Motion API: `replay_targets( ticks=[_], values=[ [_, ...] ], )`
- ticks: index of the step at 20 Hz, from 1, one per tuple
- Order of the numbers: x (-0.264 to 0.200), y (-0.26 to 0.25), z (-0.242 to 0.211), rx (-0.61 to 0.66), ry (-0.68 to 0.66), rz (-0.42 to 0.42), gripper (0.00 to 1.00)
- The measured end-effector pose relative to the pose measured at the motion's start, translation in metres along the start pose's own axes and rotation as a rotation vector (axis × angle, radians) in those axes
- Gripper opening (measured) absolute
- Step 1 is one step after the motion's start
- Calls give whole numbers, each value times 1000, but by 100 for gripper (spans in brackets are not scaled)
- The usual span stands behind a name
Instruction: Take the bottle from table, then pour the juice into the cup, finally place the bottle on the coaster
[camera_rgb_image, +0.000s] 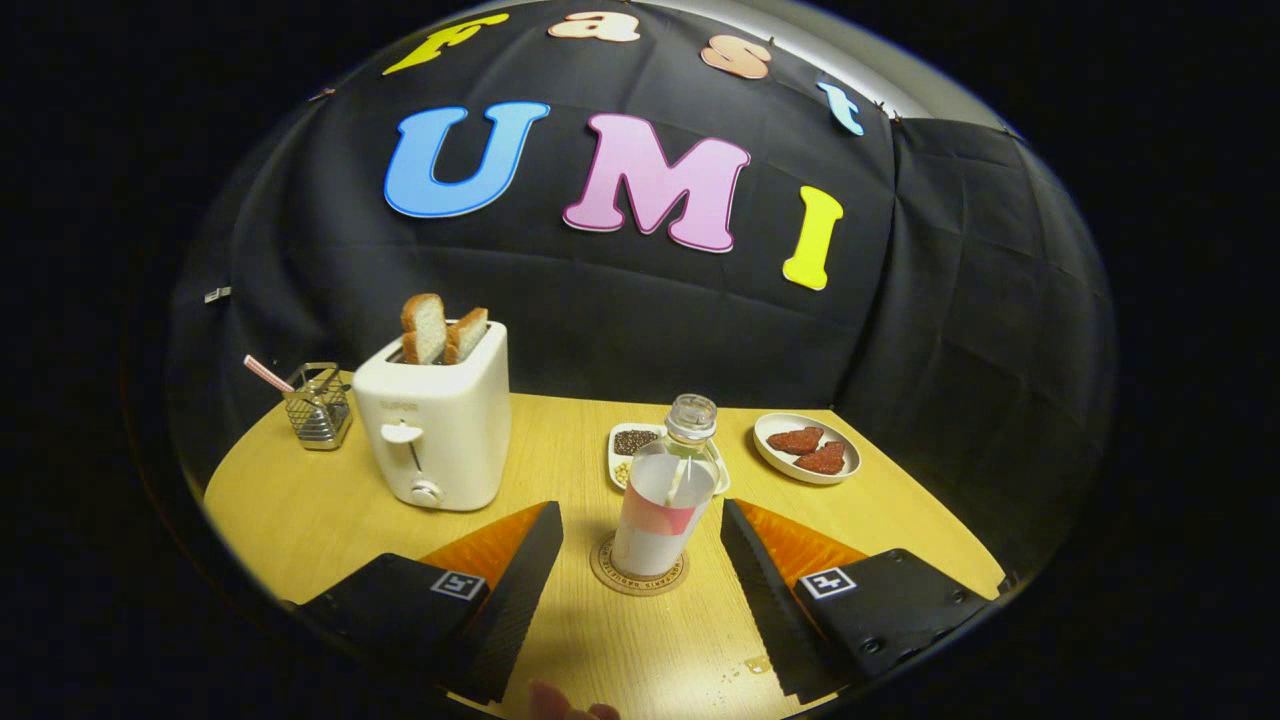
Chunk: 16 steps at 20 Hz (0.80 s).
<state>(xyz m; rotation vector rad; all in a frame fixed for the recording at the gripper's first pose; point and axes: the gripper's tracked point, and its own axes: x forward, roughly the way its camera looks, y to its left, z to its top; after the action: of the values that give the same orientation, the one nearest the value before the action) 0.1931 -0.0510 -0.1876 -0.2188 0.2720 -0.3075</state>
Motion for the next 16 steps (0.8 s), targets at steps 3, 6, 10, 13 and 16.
replay_targets(
  ticks=[3, 6, 10, 13, 16],
  values=[
    [-36, 10, 25, -29, -39, 24, 97],
    [-75, 30, 58, -38, -96, 71, 97],
    [-127, 64, 93, -7, -177, 158, 97],
    [-167, 81, 109, -30, -206, 204, 97],
    [-196, 78, 112, -49, -233, 228, 97]
  ],
)
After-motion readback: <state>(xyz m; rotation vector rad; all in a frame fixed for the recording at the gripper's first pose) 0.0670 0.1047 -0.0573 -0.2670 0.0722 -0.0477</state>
